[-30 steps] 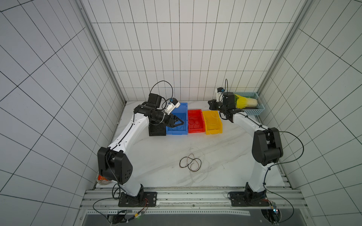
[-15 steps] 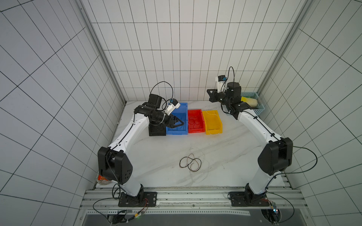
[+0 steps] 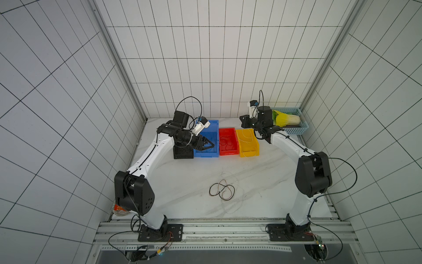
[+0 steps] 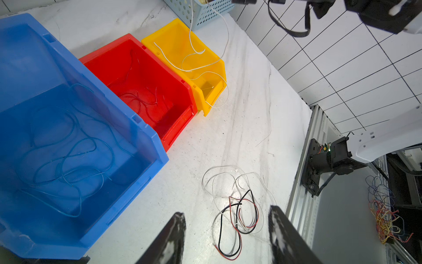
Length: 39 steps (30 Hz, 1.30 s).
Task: Untangle and sort cables by color
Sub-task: Place the cable in the bin.
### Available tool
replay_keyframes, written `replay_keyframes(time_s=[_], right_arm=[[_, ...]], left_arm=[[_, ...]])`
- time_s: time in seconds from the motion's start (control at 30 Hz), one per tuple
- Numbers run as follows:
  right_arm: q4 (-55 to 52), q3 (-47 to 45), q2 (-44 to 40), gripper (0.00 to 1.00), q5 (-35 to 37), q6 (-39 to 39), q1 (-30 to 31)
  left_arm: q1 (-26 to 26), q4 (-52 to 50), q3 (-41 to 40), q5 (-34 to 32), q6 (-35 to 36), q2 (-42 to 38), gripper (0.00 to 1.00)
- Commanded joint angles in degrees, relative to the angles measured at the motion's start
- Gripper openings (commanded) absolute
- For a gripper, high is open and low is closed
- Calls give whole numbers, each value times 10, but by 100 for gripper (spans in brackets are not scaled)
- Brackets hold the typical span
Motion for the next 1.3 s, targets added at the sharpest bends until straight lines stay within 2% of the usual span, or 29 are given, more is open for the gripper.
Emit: replay_keyframes(time_s=[0.0,0.13,0.4,0.57,0.77,0.93,1.27], right_arm=[[11,-18,1,0,58,-56,-10],[-31,-9,3,0,100,-120,-9],[-30,-18,51,0,119,-142,37],[-18,-25,71,0,124,-94,35],[-16,-51,73,0,90,-28,4],[-47,-58,82,0,86,-22,-2],[-143,15,151,3,72,-5,-13]], left_arm=[[0,10,-3,5,5,-15,56],[0,10,-5,6,5,-14,56],[-2,13,-5,4,4,-9,56],[-2,13,-8,-2,6,-13,56],[-1,13,-14,-5,9,-17,56],[-1,13,-12,-5,9,-15,56],[-1,12,-13,-15,15,-12,56]])
